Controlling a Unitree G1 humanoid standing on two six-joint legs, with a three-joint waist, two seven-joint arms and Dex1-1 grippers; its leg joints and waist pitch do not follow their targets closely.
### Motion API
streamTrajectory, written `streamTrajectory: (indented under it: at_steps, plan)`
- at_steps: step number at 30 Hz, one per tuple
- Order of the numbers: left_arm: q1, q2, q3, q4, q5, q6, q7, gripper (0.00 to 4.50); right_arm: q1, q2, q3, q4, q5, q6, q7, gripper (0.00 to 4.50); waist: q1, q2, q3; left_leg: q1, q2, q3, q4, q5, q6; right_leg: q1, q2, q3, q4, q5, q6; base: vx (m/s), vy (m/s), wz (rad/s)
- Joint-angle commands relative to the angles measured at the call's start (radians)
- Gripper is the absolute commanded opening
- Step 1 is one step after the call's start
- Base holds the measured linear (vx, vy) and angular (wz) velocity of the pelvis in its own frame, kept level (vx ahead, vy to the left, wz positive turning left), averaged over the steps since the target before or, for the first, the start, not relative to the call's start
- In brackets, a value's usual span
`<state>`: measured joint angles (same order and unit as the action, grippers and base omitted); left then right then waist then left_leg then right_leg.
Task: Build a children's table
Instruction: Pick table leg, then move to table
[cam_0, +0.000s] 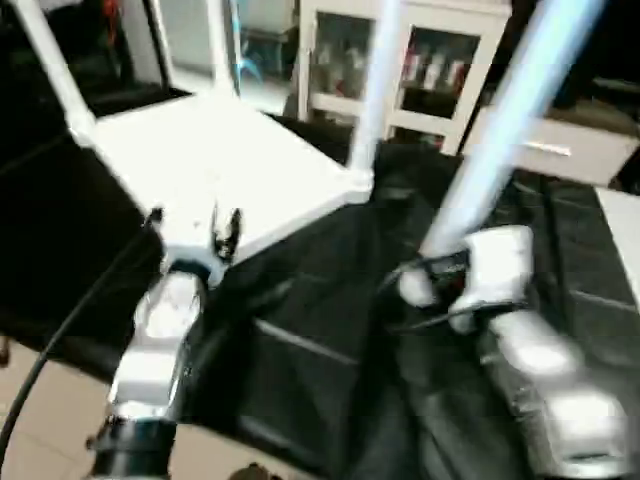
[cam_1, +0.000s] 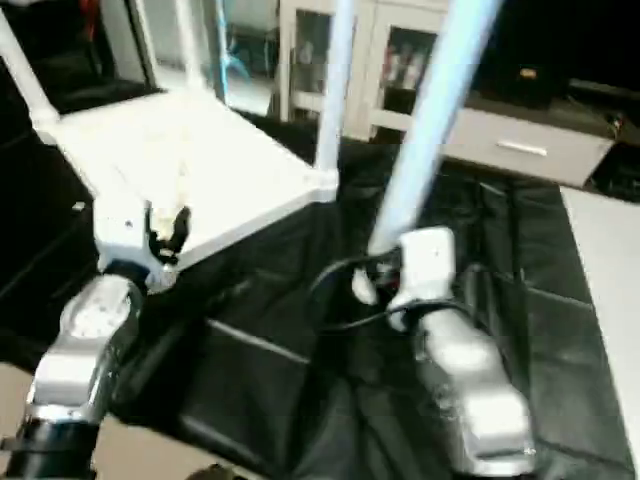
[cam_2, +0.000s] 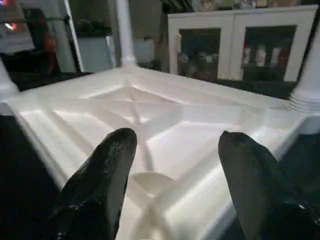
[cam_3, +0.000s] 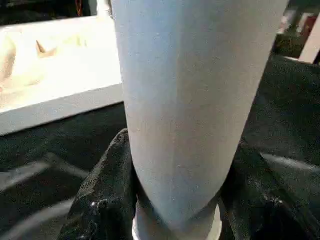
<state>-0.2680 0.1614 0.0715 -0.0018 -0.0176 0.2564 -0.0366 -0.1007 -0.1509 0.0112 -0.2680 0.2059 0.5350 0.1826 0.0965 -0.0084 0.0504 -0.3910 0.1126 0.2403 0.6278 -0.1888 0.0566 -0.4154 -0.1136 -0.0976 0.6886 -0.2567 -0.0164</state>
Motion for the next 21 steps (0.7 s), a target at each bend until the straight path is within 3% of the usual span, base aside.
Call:
streamTrajectory:
  at_steps: [1, 2, 3, 4, 5, 6, 7, 8, 9, 10, 11, 12, 13, 14, 15, 16, 17, 18, 19, 20, 21]
  plan:
    - [-0.036, -0.001, -0.011, -0.034, 0.016, -0.005, 0.003, 3.05, -0.013, -0.006, -0.022, 0.002, 0.010, -0.017, -0.009, 1.86, -0.016, -0.005, -0.039, 0.082, 0.157, 0.029, -0.183, -0.591, -0.118, -0.007, -0.008, -0.002, -0.034, -0.230, -0.027, -0.095, 0.104, -0.21]
    - [-0.043, 0.002, -0.011, -0.031, 0.016, -0.010, -0.002, 3.05, -0.016, -0.008, -0.016, 0.003, 0.009, -0.017, -0.005, 1.86, 0.030, -0.052, -0.042, 0.163, 0.095, 0.032, 0.067, -0.586, -0.176, -0.113, -0.152, 0.158, -0.252, -0.638, -0.016, -0.050, 0.030, -0.11]
    - [-0.056, 0.000, -0.010, -0.023, 0.017, -0.010, -0.004, 3.05, -0.021, -0.008, -0.010, 0.010, -0.002, -0.032, 0.002, 1.86, 0.033, -0.049, -0.035, -0.004, 0.023, -0.113, 0.151, -0.362, -0.101, 0.048, -0.220, 0.304, -0.248, -0.813, -0.005, -0.087, 0.139, -0.42]
    - [-0.062, 0.000, -0.011, -0.015, 0.022, -0.020, 0.004, 3.05, -0.022, -0.004, -0.012, 0.019, -0.002, -0.040, 0.005, 1.86, 0.037, -0.045, -0.040, -0.044, -0.022, -0.171, 0.170, -0.231, -0.111, 0.088, -0.187, 0.282, -0.221, -0.851, 0.009, -0.017, 0.207, -0.80]
    - [-0.066, 0.002, -0.012, -0.009, 0.021, -0.028, 0.003, 3.05, -0.022, -0.001, -0.015, 0.028, -0.002, -0.047, 0.006, 1.86, 0.054, -0.054, -0.035, -0.013, -0.013, -0.182, 0.128, -0.226, -0.112, 0.071, -0.138, 0.298, -0.232, -0.830, -0.003, -0.017, 0.207, -0.80]
    - [-0.066, 0.002, -0.012, -0.009, 0.021, -0.028, 0.003, 3.05, -0.022, -0.001, -0.015, 0.028, -0.002, -0.047, 0.006, 1.86, 0.055, -0.049, -0.033, 0.017, -0.017, -0.182, 0.102, -0.250, -0.097, 0.060, -0.104, 0.303, -0.235, -0.766, -0.041, -0.038, 0.214, -0.70]
    - [-0.072, 0.011, -0.018, 0.002, 0.024, -0.032, 0.001, 3.05, -0.028, -0.002, -0.018, 0.046, -0.003, -0.060, 0.005, 1.86, 0.049, -0.045, -0.044, 0.062, -0.034, -0.160, 0.027, -0.243, -0.057, 0.057, -0.014, 0.294, -0.224, -0.633, -0.074, -0.126, 0.259, -0.40]
    - [-0.072, 0.014, -0.018, 0.009, 0.026, -0.038, 0.002, 3.05, -0.031, -0.004, -0.018, 0.051, -0.003, -0.064, 0.007, 1.86, 0.006, -0.033, -0.031, 0.124, -0.013, -0.136, -0.063, -0.302, 0.017, -0.025, 0.093, 0.223, -0.182, -0.506, -0.044, -0.126, 0.259, -0.40]
    - [-0.069, 0.013, -0.014, 0.012, 0.025, -0.036, 0.002, 3.05, -0.034, -0.004, -0.019, 0.055, -0.004, -0.066, 0.010, 1.86, -0.017, -0.007, -0.043, 0.157, 0.022, -0.127, -0.092, -0.387, 0.060, -0.065, 0.110, 0.165, -0.131, -0.428, -0.049, -0.176, 0.245, -0.37]
    - [-0.063, 0.017, -0.015, 0.013, 0.036, -0.035, 0.008, 3.05, -0.038, -0.006, -0.018, 0.059, -0.007, -0.069, 0.012, 1.86, -0.035, 0.025, -0.048, 0.100, 0.099, -0.114, -0.171, -0.508, 0.138, -0.044, 0.077, 0.054, 0.046, -0.233, -0.070, -0.176, 0.250, -0.51]
    - [-0.052, 0.021, -0.018, 0.015, 0.051, -0.035, 0.008, 3.05, -0.045, -0.008, -0.020, 0.064, -0.007, -0.068, 0.016, 1.86, -0.025, 0.035, -0.029, 0.084, 0.139, -0.085, -0.200, -0.562, 0.140, -0.028, 0.042, -0.015, 0.076, -0.111, -0.103, -0.176, 0.250, -0.51]
    - [-0.048, 0.022, -0.021, 0.016, 0.055, -0.037, 0.006, 3.05, -0.048, -0.009, -0.020, 0.065, -0.006, -0.067, 0.017, 1.86, -0.031, 0.009, -0.031, 0.094, 0.153, -0.069, -0.197, -0.624, 0.113, -0.018, 0.028, -0.043, 0.083, -0.090, -0.090, -0.162, 0.271, -0.59]
    - [-0.041, 0.016, -0.019, 0.013, 0.053, -0.032, 0.009, 3.05, -0.052, -0.011, -0.021, 0.067, -0.006, -0.066, 0.017, 1.86, -0.015, 0.017, -0.041, 0.109, 0.161, -0.028, -0.209, -0.759, -0.016, 0.009, 0.015, -0.071, 0.086, -0.089, -0.067, -0.108, 0.218, -0.54]
    - [-0.033, 0.014, -0.022, 0.010, 0.058, -0.035, 0.012, 3.05, -0.057, -0.016, -0.020, 0.070, -0.009, -0.065, 0.020, 1.86, -0.025, -0.019, -0.058, 0.160, 0.163, -0.024, -0.208, -0.703, -0.162, 0.015, -0.022, -0.042, 0.030, -0.099, -0.067, -0.108, 0.218, -0.54]
    - [-0.030, 0.012, -0.023, 0.009, 0.059, -0.035, 0.014, 3.05, -0.058, -0.020, -0.017, 0.072, -0.014, -0.065, 0.020, 1.86, -0.008, -0.038, -0.068, 0.161, 0.134, -0.005, -0.177, -0.619, -0.262, 0.027, -0.070, 0.002, -0.020, -0.153, -0.097, -0.042, 0.176, -0.66]
    - [-0.015, 0.005, -0.027, 0.006, 0.066, -0.037, 0.027, 3.05, -0.064, -0.033, -0.008, 0.079, -0.030, -0.065, 0.022, 1.86, 0.061, -0.052, -0.062, 0.013, 0.096, -0.126, 0.125, -0.372, -0.202, 0.102, -0.379, 0.174, -0.202, -0.469, -0.043, -0.095, 0.183, -0.59]
    - [-0.006, -0.001, -0.027, 0.004, 0.069, -0.040, 0.039, 3.05, -0.067, -0.036, -0.007, 0.083, -0.031, -0.064, 0.026, 1.86, 0.044, -0.044, -0.080, -0.090, 0.010, -0.215, 0.227, -0.201, -0.197, 0.165, -0.325, 0.156, -0.172, -0.413, 0.028, -0.095, 0.183, -0.59]
    - [0.006, -0.013, -0.023, 0.001, 0.069, -0.041, 0.060, 3.05, -0.071, -0.041, -0.005, 0.089, -0.030, -0.064, 0.034, 1.86, 0.043, -0.063, -0.065, -0.086, 0.023, -0.212, 0.209, -0.157, -0.214, 0.148, -0.294, 0.106, -0.187, -0.368, 0.029, -0.091, 0.227, -0.51]
    - [0.014, -0.021, -0.021, -0.001, 0.072, -0.040, 0.076, 3.05, -0.073, -0.046, -0.004, 0.091, -0.027, -0.067, 0.043, 1.86, 0.047, -0.051, -0.043, -0.035, 0.039, -0.194, 0.137, -0.083, -0.222, 0.096, -0.221, 0.012, -0.193, -0.291, -0.069, -0.066, 0.237, -0.43]
    - [0.017, -0.027, -0.019, 0.001, 0.075, -0.041, 0.088, 3.05, -0.078, -0.048, -0.005, 0.095, -0.024, -0.071, 0.053, 1.86, 0.040, -0.025, -0.054, 0.005, 0.055, -0.179, 0.011, 0.023, -0.175, 0.103, -0.130, -0.057, -0.177, -0.302, -0.152, -0.066, 0.237, -0.43]
    - [0.019, -0.034, -0.024, 0.005, 0.088, -0.048, 0.098, 3.05, -0.085, -0.049, -0.008, 0.098, -0.015, -0.075, 0.067, 1.86, 0.024, 0.025, -0.059, 0.008, 0.084, -0.192, -0.105, -0.067, -0.100, 0.111, -0.011, -0.074, -0.116, -0.258, -0.130, -0.044, 0.267, -0.19]
